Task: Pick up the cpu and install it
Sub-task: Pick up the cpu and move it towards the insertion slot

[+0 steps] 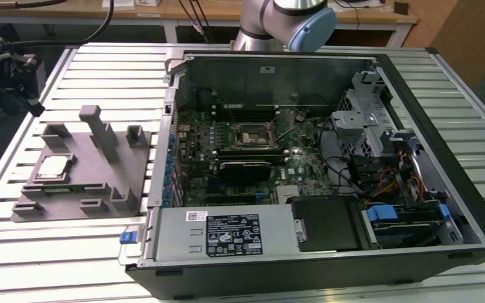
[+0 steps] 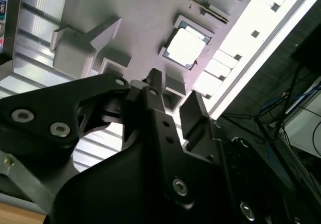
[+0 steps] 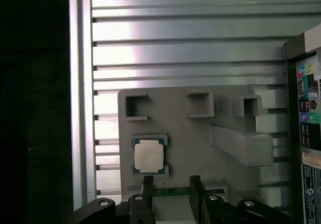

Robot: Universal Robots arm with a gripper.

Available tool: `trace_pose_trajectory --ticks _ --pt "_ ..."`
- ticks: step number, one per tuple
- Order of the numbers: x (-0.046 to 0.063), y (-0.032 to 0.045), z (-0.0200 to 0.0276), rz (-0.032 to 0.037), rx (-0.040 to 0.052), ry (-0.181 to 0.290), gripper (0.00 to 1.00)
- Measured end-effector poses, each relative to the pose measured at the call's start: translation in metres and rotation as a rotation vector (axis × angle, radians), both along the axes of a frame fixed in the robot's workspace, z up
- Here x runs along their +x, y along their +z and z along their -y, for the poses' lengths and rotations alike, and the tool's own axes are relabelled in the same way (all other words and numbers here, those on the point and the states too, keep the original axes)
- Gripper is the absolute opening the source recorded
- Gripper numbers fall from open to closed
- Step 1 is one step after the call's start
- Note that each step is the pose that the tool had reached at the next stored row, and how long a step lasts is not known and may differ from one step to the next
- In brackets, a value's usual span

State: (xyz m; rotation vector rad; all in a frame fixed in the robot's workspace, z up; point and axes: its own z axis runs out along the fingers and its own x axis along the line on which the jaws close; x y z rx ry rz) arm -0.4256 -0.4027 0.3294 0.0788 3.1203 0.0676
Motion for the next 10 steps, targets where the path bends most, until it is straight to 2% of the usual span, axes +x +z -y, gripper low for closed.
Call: trace_pose_trajectory --ticks 1,2,3,4,7,8,9,10 --pt "0.0 -0.0018 0.0002 -0.0015 0.0 0.004 0.47" --pt "0.0 -0.0036 0.0004 -0.0042 0.0 0.009 0.47" --pt "0.0 -0.005 0.0007 -0.0082 0.0001 0.015 0.53" --pt "0.0 -0.0061 0.0009 -0.013 0.0001 0.02 0.53" --pt "0.0 -0.0099 0.0017 -0.0258 0.0002 0.033 0.7" --pt "-0.001 -0.0114 0.002 -0.0295 0.0001 0.035 0.7" --pt "-0.001 -0.0131 0.0021 -0.0309 0.0 0.038 0.7" --pt "-0.002 -0.0149 0.0021 -0.0313 0.0 0.04 0.76"
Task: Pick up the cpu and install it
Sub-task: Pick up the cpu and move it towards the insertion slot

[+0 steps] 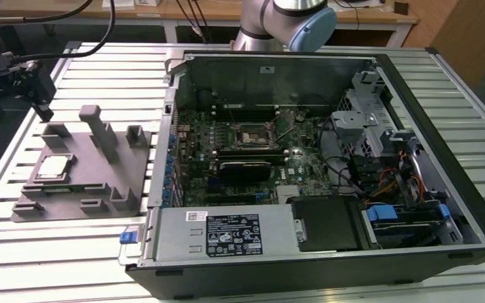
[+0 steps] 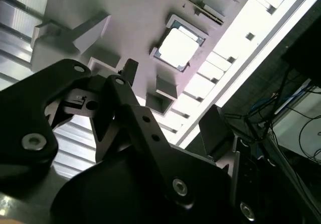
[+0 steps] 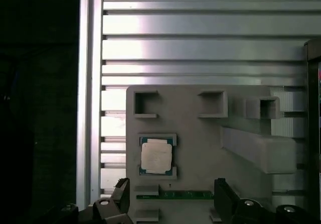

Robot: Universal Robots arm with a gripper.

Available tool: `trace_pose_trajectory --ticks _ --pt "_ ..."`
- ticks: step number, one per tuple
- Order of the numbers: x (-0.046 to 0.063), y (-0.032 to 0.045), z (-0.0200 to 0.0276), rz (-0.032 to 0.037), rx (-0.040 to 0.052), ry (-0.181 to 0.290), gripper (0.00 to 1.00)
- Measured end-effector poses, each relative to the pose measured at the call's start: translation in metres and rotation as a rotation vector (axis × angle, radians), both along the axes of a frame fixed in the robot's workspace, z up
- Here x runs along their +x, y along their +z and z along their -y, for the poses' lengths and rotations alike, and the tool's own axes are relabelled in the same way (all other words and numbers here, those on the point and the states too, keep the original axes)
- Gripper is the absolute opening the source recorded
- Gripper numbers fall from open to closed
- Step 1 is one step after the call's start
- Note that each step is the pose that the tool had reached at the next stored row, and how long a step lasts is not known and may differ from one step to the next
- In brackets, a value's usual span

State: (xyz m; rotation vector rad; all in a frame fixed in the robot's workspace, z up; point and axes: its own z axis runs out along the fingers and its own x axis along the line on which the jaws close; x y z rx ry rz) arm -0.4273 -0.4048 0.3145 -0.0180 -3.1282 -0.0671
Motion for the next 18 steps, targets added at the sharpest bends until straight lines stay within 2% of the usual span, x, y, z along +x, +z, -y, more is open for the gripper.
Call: trace_pose_trajectory --ticks 12,18 --pt "-0.001 -0.0153 0.0 0.0001 0.0001 0.0 0.76" --pt "-0.001 -0.0192 0.0 0.0001 0.0001 0.001 0.76"
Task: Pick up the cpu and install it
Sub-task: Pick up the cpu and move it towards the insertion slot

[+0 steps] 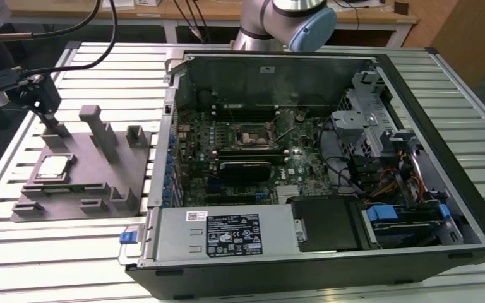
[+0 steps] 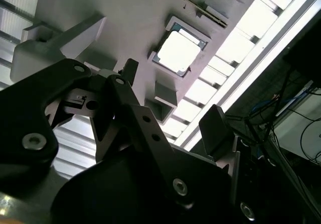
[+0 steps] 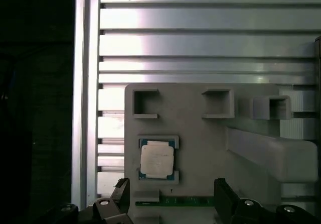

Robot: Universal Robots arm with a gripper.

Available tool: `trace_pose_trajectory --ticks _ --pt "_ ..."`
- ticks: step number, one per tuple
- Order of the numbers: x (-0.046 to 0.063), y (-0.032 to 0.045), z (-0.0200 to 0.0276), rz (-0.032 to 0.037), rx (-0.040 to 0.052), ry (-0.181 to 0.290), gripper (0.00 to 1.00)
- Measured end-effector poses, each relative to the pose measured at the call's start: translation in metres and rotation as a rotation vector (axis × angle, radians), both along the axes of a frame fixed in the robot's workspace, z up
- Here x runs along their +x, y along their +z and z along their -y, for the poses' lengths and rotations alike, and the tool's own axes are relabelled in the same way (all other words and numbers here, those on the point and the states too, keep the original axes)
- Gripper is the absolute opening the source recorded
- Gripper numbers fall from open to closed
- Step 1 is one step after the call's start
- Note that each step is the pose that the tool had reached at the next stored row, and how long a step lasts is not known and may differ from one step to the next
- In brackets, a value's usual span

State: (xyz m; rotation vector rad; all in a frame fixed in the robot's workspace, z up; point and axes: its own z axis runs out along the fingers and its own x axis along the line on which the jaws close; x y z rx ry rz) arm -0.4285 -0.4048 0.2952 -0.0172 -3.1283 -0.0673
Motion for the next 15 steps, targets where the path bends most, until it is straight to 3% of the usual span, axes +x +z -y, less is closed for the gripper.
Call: trace_pose_trajectory --ticks 15 --pt "0.0 -0.0113 0.0 0.0 0.0 0.0 0.76"
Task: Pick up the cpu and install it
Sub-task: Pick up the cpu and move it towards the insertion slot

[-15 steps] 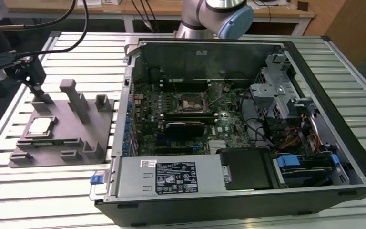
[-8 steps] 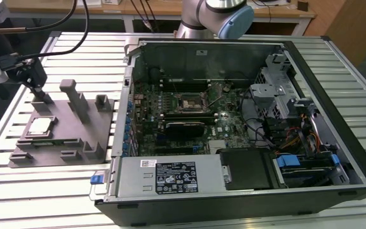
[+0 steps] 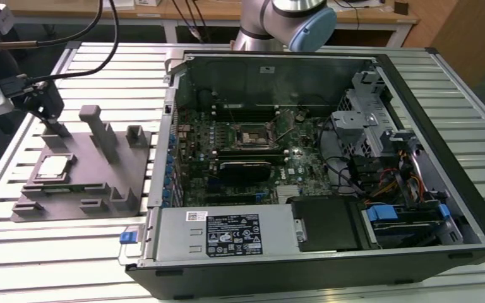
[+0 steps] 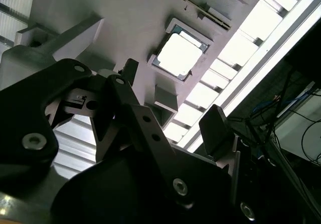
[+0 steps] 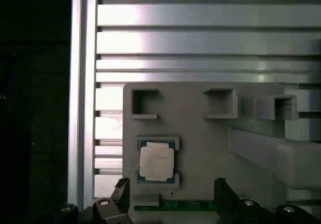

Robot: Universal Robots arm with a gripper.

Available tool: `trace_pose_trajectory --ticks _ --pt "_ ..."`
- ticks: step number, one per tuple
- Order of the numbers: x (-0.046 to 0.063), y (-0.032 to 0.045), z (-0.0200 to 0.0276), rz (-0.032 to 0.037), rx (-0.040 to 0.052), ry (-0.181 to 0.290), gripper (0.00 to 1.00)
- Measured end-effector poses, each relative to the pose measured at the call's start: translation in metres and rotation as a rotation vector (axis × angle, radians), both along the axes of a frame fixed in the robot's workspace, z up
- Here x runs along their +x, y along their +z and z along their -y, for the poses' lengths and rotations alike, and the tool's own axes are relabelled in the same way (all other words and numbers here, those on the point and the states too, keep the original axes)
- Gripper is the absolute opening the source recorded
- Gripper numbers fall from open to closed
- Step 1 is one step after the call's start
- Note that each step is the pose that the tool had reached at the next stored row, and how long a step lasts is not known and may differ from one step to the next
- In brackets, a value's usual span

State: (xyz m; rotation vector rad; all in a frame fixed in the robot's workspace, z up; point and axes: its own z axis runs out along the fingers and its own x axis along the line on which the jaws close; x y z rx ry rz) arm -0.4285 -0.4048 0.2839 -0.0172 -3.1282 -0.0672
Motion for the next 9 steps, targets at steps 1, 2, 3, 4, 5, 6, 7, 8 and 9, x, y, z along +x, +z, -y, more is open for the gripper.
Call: trace_pose_trajectory --ticks 1,2,3,4,5,6,7,8,9 --pt "0.0 -0.001 0.0 0.0001 0.0001 0.0 0.76" --pt "0.0 -0.0024 0.0002 0.0001 0.0001 0.0 0.76" --pt "0.0 -0.0041 0.0004 0.0 0.0 0.0 0.76" --pt "0.0 -0.0059 0.0009 0.0 0.0 0.001 0.76" --pt "0.0 -0.0077 0.0015 0.0 0.0 0.005 0.76" --pt "0.0 -0.0095 0.0019 -0.0009 0.0 0.012 0.76" --pt "0.0 -0.0111 0.0026 -0.0016 0.0 0.019 0.76" --pt "0.0 -0.0129 0.0035 -0.0022 0.0 0.024 0.76" --pt "0.0 -0.0148 0.0043 -0.0024 0.0 0.028 0.76"
